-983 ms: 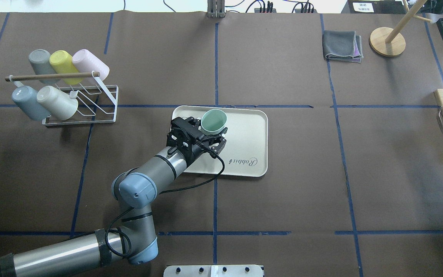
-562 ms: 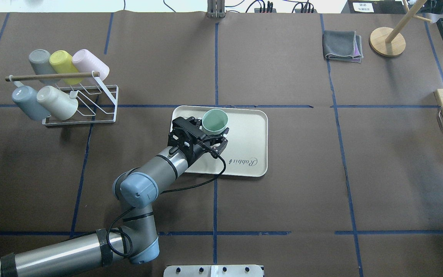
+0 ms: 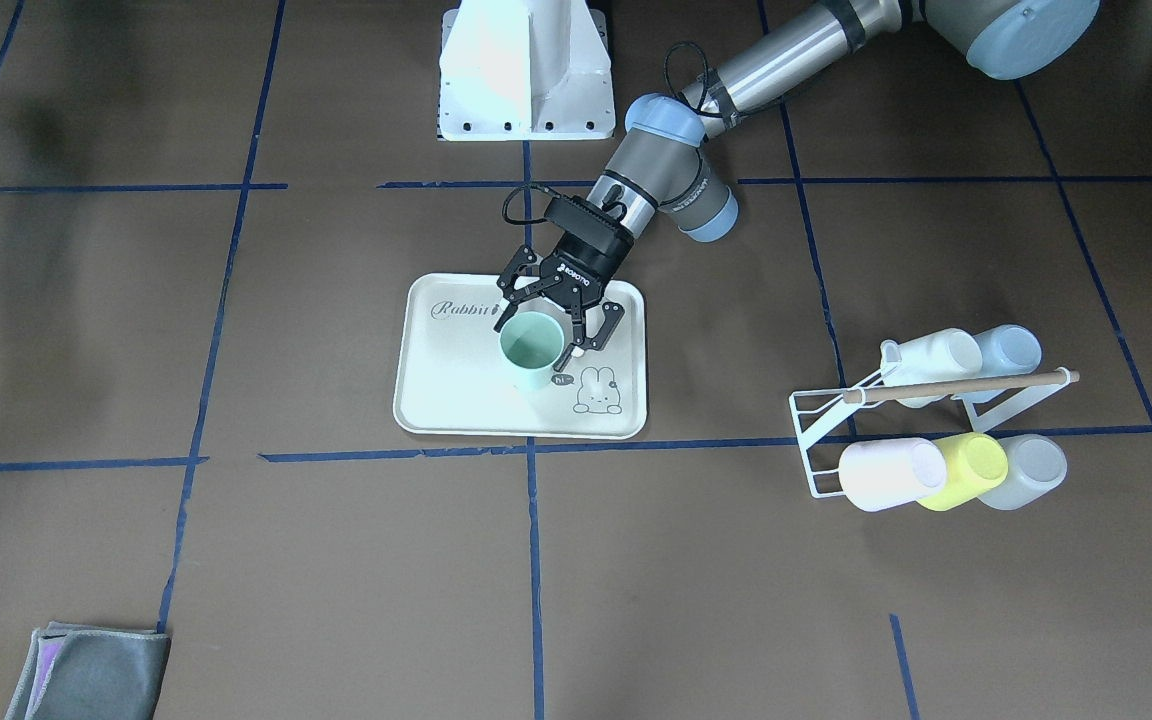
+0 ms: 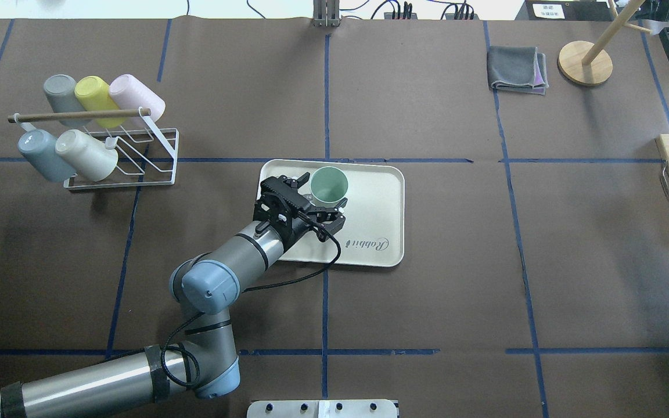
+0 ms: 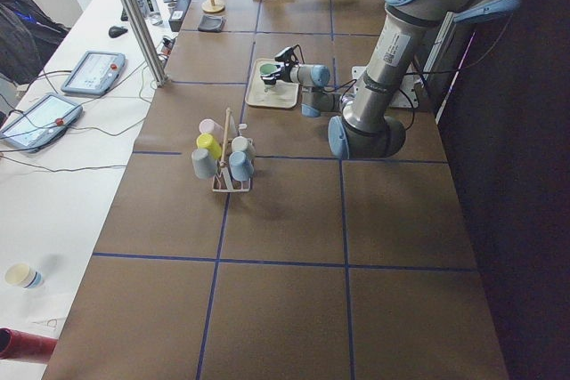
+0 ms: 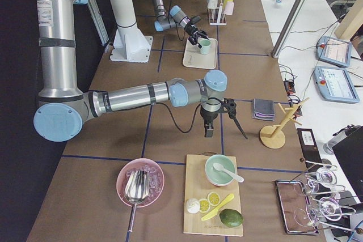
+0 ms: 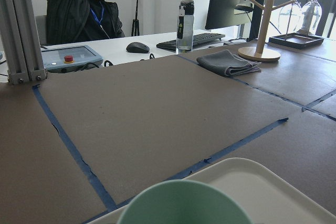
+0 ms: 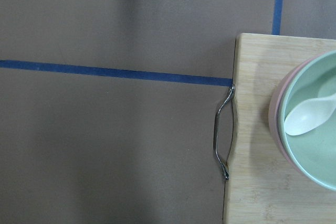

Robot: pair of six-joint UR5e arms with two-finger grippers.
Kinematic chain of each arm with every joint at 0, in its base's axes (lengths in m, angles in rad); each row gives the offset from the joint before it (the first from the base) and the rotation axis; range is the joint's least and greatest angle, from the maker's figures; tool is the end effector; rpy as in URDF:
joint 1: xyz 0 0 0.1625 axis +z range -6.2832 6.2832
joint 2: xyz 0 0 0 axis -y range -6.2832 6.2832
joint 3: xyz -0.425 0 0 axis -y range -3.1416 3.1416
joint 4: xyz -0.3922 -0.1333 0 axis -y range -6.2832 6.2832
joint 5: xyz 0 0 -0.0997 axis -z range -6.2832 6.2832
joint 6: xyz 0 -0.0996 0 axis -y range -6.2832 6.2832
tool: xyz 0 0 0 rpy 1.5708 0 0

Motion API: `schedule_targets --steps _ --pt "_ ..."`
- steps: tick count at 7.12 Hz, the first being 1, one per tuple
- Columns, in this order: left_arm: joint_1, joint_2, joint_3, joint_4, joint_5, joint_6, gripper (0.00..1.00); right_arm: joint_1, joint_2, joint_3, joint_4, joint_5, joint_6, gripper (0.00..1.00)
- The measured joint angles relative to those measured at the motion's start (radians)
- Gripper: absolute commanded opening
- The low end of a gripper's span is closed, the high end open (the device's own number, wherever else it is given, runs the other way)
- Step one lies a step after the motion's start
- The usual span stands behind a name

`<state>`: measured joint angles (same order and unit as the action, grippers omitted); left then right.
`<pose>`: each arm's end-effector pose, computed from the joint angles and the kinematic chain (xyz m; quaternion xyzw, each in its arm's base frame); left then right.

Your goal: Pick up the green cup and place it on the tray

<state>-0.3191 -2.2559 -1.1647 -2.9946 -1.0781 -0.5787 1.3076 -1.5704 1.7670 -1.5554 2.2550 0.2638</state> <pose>0.6269 -0.3971 0.2732 0.5721 0.4803 0.0378 0.6638 -0.0618 -0.4997 0.5654 0.0093 -0.3480 -0.0352 0.9368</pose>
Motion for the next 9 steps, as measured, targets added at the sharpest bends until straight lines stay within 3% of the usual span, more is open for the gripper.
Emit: schedule_targets --steps 3,4,7,9 --pt "-0.001 0.0 -0.021 0.01 -0.001 -0.004 1.0 0.001 0.001 0.0 0.0 0.0 0.0 1.0" --pt "-0.003 0.002 -0.07 0.06 -0.004 -0.003 1.0 0.002 0.001 0.0 0.0 0.0 0.0 1.0" --pt "-0.046 0.009 -0.369 0.462 -0.1 -0.019 1.0 0.002 0.002 0.0 0.0 0.0 0.0 1.0" --pt "-0.161 0.01 -0.524 0.774 -0.28 -0.064 1.0 0.002 0.005 0.0 0.001 0.0 0.0 1.0"
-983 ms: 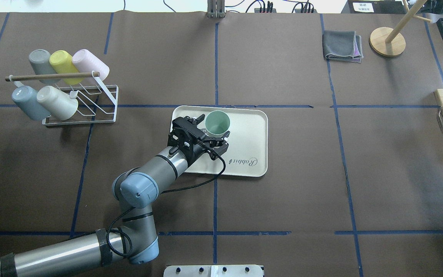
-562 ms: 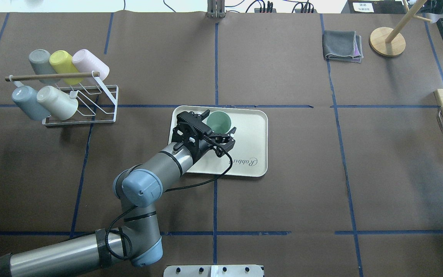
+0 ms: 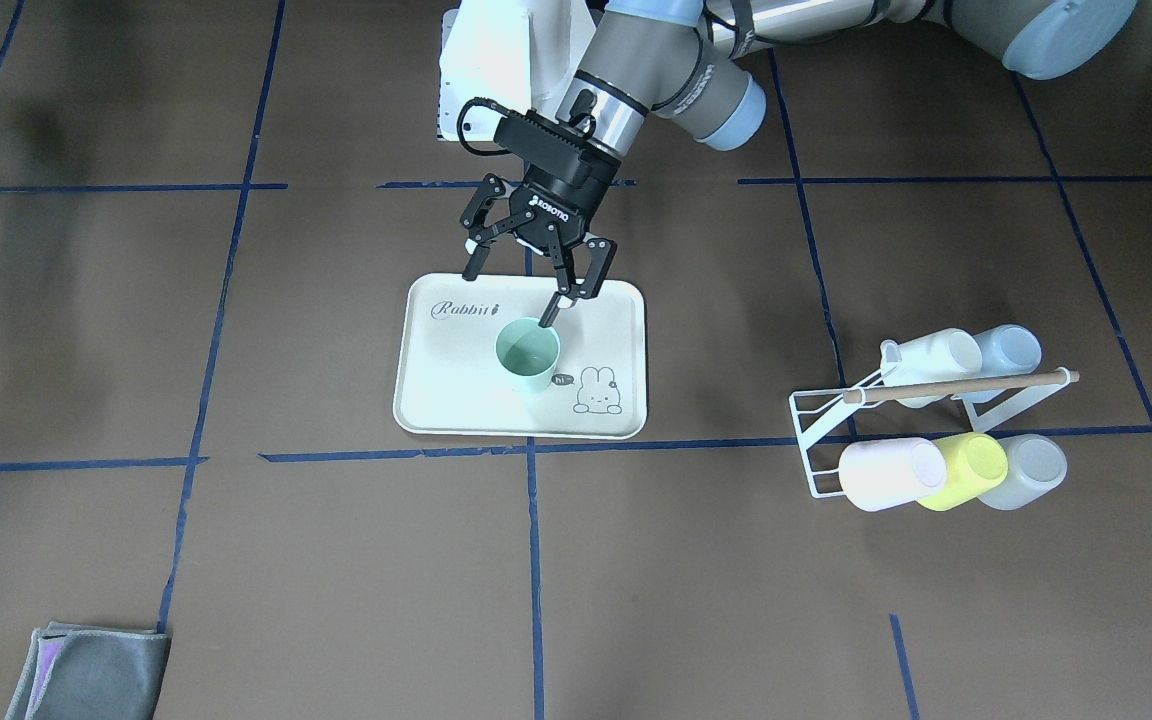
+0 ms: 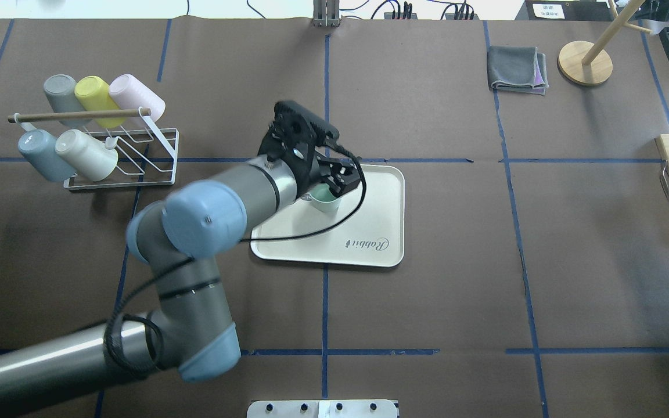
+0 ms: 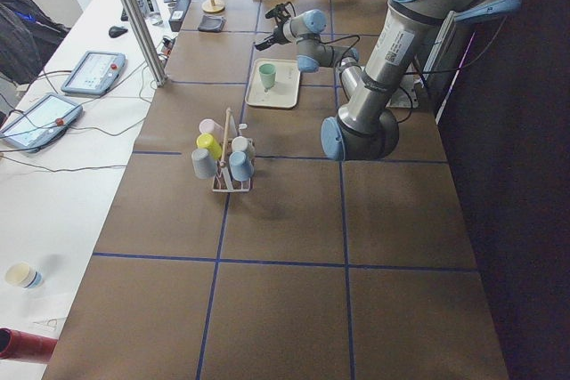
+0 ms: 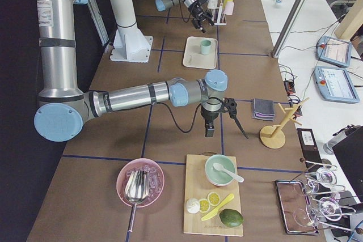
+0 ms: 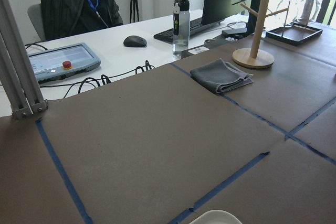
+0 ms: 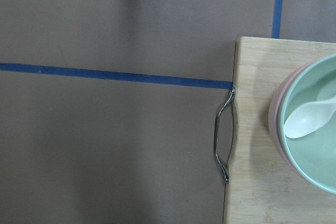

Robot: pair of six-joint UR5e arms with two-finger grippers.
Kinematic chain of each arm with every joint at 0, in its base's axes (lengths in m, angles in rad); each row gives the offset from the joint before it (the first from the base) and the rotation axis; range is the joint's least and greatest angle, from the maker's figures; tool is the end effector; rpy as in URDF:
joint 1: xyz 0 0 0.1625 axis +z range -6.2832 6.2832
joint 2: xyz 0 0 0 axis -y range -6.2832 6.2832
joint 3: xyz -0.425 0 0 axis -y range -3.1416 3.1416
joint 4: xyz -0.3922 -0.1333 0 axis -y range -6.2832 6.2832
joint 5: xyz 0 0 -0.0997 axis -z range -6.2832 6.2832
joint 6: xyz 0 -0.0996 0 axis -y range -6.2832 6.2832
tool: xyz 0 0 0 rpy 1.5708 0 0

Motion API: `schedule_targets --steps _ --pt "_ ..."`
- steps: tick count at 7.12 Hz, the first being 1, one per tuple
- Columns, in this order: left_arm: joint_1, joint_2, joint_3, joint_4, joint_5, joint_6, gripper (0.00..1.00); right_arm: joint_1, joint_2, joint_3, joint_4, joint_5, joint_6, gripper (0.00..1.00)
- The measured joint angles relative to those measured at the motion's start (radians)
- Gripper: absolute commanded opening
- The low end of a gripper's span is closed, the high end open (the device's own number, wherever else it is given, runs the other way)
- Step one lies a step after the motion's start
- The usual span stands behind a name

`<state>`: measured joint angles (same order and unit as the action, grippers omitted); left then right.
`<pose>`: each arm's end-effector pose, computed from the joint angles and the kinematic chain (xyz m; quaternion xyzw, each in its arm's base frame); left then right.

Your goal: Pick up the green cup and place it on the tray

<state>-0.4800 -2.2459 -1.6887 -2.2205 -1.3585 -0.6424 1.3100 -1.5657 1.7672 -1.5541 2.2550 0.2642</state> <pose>0.5054 -0.4371 0.1284 0.4858 0.4490 0.0978 0.7436 -0.0611 -0.5017 0.5628 0.0125 -0.3487 -0.0349 0.9365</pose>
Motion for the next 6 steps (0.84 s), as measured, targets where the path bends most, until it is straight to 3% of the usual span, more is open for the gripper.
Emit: schedule_targets --steps 3,6 --pt "-0.272 0.029 -0.118 0.354 -0.428 -0.017 1.0 0.002 0.007 0.001 0.0 0.0 0.001 1.0" --pt "-0.624 0.228 -0.151 0.465 -0.851 0.095 0.99 0.006 0.014 0.001 0.0 0.01 0.003 1.0"
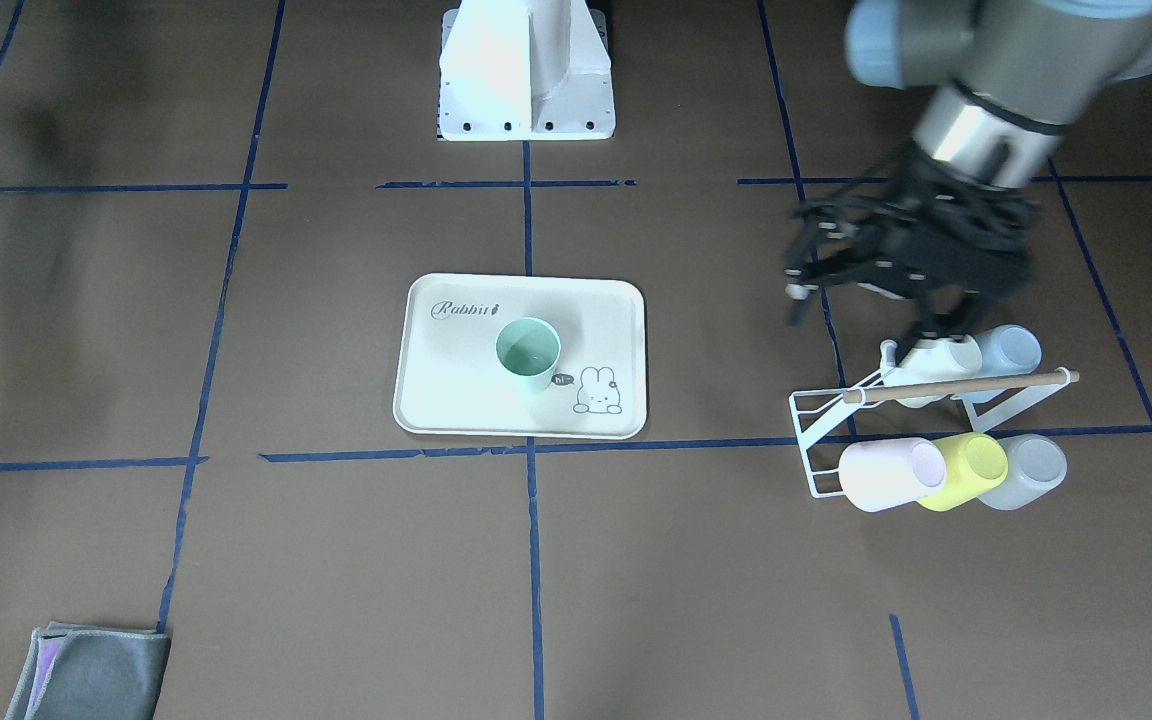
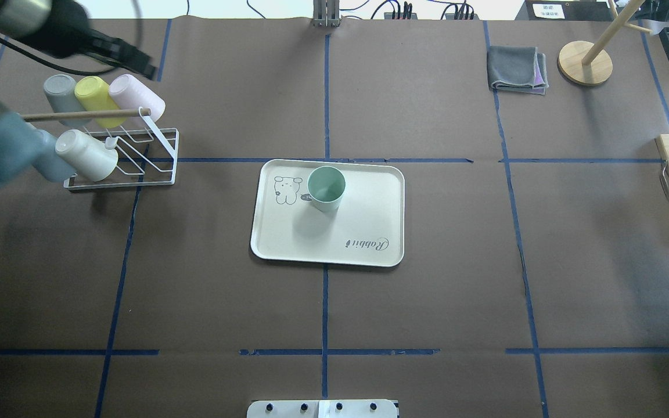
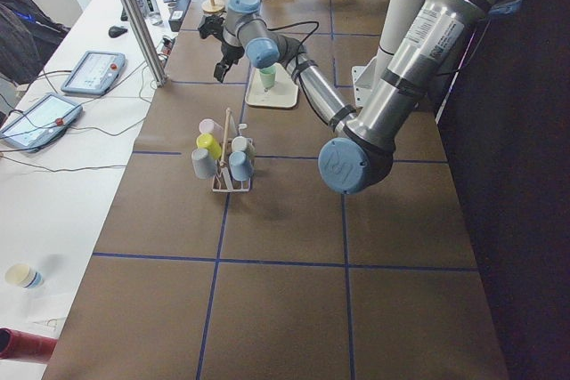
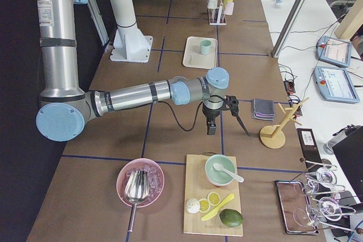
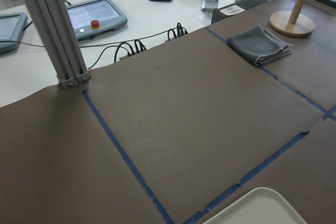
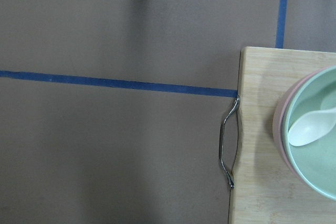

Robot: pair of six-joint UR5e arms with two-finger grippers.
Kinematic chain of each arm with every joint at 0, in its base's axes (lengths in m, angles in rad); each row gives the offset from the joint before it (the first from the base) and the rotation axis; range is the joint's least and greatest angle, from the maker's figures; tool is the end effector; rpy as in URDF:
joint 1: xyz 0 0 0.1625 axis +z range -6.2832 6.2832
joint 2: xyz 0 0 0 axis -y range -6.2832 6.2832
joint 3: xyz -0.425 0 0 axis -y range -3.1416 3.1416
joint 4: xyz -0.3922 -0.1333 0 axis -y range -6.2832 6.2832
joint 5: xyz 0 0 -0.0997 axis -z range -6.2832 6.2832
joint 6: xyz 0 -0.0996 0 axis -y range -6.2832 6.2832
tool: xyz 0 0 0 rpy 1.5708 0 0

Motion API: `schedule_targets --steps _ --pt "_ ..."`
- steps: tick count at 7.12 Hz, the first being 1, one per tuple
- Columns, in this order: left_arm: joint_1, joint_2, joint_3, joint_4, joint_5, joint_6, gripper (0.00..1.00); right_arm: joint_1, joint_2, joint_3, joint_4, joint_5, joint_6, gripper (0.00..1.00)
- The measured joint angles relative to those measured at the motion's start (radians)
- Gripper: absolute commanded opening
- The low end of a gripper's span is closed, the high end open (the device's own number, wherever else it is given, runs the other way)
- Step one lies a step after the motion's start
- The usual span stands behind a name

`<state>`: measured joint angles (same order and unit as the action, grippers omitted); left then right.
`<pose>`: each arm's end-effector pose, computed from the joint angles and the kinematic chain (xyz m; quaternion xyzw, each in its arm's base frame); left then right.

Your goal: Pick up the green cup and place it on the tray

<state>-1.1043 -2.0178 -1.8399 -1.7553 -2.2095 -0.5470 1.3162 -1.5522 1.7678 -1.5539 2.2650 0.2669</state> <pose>0.2057 -0.5729 0.2598 0.2241 0.4477 0.1021 0.8596 -0.0600 -0.5069 0.5550 0.0183 -0.3546 -0.0337 0.9342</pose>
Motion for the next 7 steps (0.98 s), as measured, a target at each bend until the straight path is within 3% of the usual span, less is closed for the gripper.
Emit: schedule_targets --steps 2,4,7 --pt "-0.174 0.145 0.024 0.076 -0.123 0.239 0.99 0.008 0.001 -0.001 0.0 0.018 -0.001 1.0" --pt "-0.275 0.241 0.034 0.275 -0.135 0.473 0.99 0.031 0.0 -0.003 -0.001 0.051 -0.006 1.0" --pt "-0.367 0.363 0.14 0.341 -0.135 0.695 1.0 0.092 -0.002 -0.022 -0.003 0.105 -0.018 1.0"
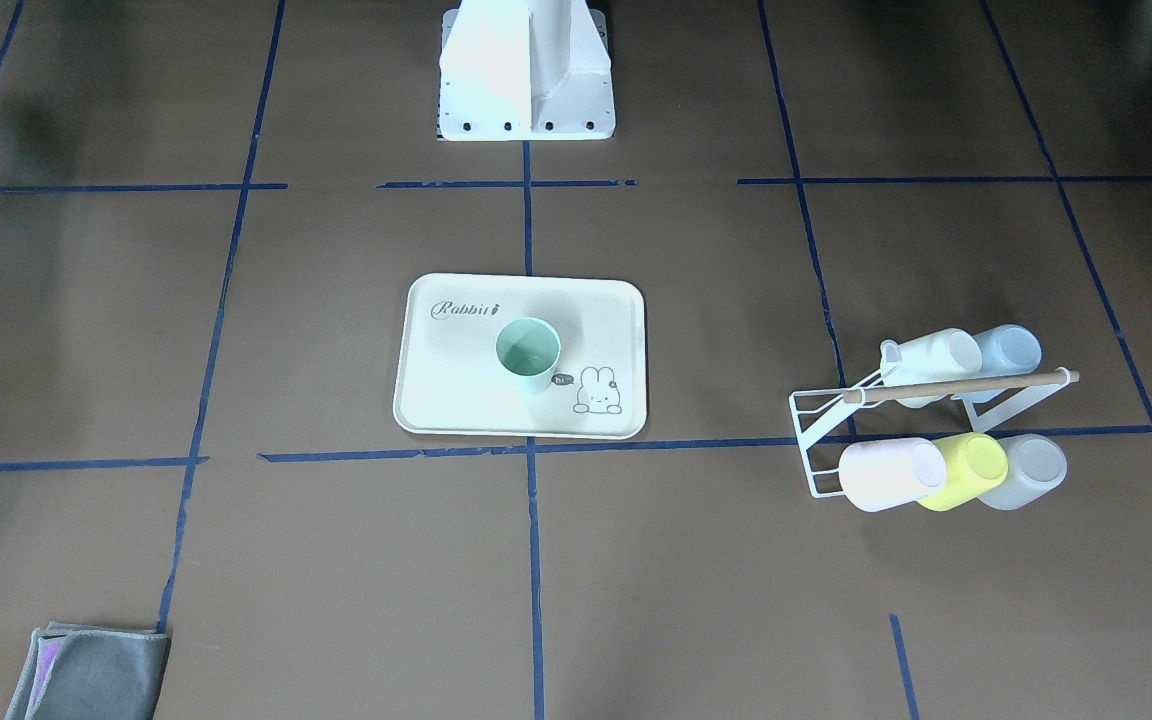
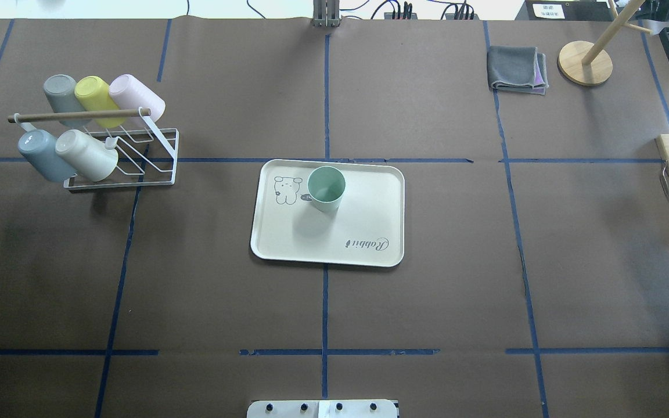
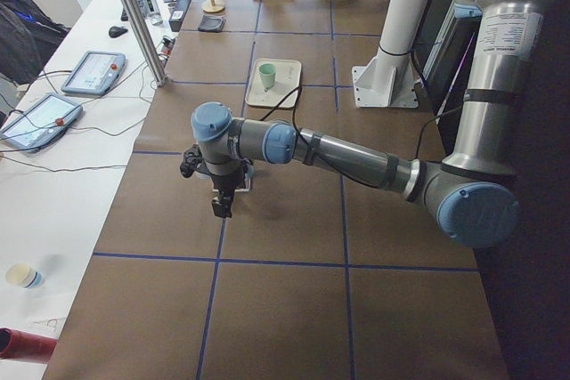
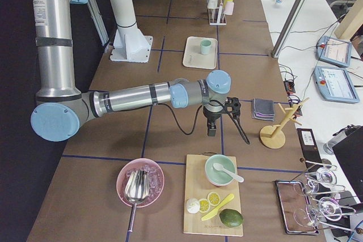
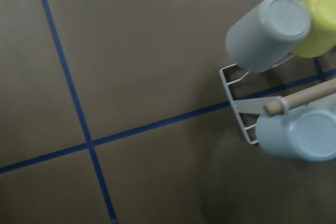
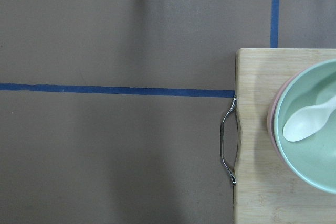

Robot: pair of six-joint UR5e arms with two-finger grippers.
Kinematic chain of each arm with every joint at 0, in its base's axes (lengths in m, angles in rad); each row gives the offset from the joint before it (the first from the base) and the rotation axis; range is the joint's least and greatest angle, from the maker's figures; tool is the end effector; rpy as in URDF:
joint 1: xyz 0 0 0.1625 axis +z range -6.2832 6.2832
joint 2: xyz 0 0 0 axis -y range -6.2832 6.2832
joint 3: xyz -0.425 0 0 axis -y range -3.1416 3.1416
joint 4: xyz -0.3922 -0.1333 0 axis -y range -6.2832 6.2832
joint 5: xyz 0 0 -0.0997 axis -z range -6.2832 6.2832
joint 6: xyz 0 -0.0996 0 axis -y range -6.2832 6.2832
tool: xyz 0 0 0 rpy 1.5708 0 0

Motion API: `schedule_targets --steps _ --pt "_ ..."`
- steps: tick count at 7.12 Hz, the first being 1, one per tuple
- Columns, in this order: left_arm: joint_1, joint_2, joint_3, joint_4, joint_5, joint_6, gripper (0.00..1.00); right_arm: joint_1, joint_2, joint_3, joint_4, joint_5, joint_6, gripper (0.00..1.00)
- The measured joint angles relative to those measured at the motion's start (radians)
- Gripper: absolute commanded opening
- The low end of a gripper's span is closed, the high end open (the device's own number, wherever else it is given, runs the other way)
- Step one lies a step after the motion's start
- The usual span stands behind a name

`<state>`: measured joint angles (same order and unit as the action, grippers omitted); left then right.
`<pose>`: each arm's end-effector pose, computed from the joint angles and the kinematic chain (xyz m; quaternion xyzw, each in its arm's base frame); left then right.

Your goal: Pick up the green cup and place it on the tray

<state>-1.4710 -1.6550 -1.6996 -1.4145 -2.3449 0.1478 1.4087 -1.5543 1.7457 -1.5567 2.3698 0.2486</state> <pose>-0.0113 -0.5264 0.5685 0.0353 0.3766 0.1249 0.9172 -0.0202 -0.5072 0.5605 0.0136 -0.3980 -0.0002 0.9173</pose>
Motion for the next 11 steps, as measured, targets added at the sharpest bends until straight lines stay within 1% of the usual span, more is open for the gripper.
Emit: schedule_targets --steps 1,2,4,5,8,11 --pt "-0.02 0.016 0.037 0.0 -0.003 0.051 1.0 0.04 0.001 -0.02 -0.002 0.02 -0.028 1.0" --pt "-0.033 0.023 0.059 0.002 -0.003 0.077 1.0 0.088 0.001 -0.056 -0.005 0.03 -0.099 1.0" --pt "-0.062 0.025 0.109 0.003 -0.005 0.091 1.0 0.169 -0.001 -0.148 -0.005 0.034 -0.273 1.0" --pt "-0.069 0.027 0.124 0.006 -0.005 0.091 1.0 0.192 -0.014 -0.177 -0.002 0.032 -0.326 1.0" --pt "-0.075 0.058 0.148 -0.001 -0.009 0.093 1.0 0.207 -0.052 -0.187 0.005 0.023 -0.346 1.0" --pt "-0.076 0.095 0.133 -0.008 -0.011 0.093 1.0 0.208 -0.052 -0.184 0.006 0.024 -0.334 1.0"
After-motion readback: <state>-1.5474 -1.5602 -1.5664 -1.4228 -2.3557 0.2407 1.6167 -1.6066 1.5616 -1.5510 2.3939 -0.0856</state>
